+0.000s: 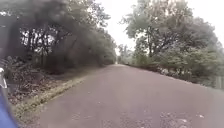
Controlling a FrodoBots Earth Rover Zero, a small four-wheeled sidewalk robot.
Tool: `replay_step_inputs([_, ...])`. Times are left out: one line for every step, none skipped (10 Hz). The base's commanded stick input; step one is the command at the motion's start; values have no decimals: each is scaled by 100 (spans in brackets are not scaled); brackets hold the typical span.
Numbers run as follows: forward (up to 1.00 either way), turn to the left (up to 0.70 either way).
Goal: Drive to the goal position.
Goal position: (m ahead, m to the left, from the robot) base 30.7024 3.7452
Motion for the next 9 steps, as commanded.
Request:
replay_step_inputs([70, -1])
replay_step_inputs([70, -1])
replay_step_inputs([70, -1])
replay_step_inputs([70, -1])
replay_step_inputs([70, -1])
replay_step_inputs([70, -1])
replay_step_inputs([70, -1])
replay_step_inputs([70, -1])
replay_step_inputs([70, -1])
